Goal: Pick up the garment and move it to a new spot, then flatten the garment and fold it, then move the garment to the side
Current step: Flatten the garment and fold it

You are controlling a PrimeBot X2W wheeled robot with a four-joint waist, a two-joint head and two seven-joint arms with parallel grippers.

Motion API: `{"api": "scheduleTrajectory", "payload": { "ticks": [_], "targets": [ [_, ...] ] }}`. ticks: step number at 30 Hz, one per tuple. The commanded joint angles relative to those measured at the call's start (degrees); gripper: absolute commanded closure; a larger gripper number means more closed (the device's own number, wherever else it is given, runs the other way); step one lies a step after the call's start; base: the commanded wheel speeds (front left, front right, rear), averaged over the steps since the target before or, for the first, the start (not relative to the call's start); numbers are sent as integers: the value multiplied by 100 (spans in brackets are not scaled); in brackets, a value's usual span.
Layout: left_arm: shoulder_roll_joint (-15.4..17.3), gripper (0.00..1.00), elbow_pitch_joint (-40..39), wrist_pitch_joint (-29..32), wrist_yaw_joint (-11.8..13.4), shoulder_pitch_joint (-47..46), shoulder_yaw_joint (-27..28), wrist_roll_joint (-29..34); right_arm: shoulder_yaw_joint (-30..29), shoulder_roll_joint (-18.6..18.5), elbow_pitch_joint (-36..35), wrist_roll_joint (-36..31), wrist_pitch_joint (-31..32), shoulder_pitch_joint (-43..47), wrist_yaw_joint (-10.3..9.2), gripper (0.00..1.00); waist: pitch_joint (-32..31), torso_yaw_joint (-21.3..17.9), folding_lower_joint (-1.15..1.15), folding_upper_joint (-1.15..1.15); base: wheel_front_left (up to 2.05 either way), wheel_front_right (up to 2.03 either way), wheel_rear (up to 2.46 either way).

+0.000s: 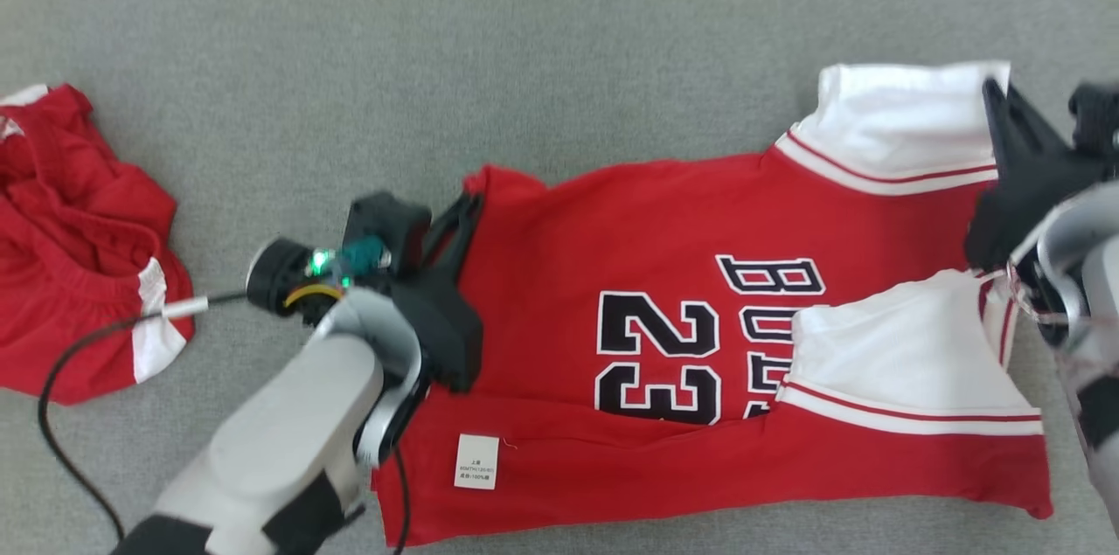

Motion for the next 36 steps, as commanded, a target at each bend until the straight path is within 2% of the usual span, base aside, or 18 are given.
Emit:
{"api": "scheduleTrajectory", "payload": {
  "ticks": [1,5,12,18,23,30,36],
  "targets": [
    [90,100,-119,-71,48,214,-48,62,30,-108,-198,92,14,292,-13,100,-232,-87,0,-1,0,0,0],
    [262,100,-429,-215,220,671,-126,119,45,-333,-795,269,142,1006,-13,100,-365,-105,0,-1,0,0,0],
    [434,100,-611,-386,515,1217,-1,-73,132,-646,-1877,589,793,2189,-13,100,-497,-173,0,-1,0,0,0],
    [447,100,-467,-589,734,1451,192,-215,36,-798,-2877,855,1474,3046,-13,100,-577,-253,0,-1,0,0,0],
    [440,100,-330,-708,784,1632,338,-406,-226,-794,-3604,884,1920,3619,-13,100,-626,-354,0,-1,0,0,0],
    [361,100,-257,-811,852,1865,407,-513,-378,-686,-4141,832,2300,4123,-13,100,-699,-396,0,-1,0,0,0],
    [339,100,-273,-851,927,2131,454,-656,-322,-649,-4189,768,2427,4334,-14,100,-777,-374,0,-1,0,0,0]
  ]
}}
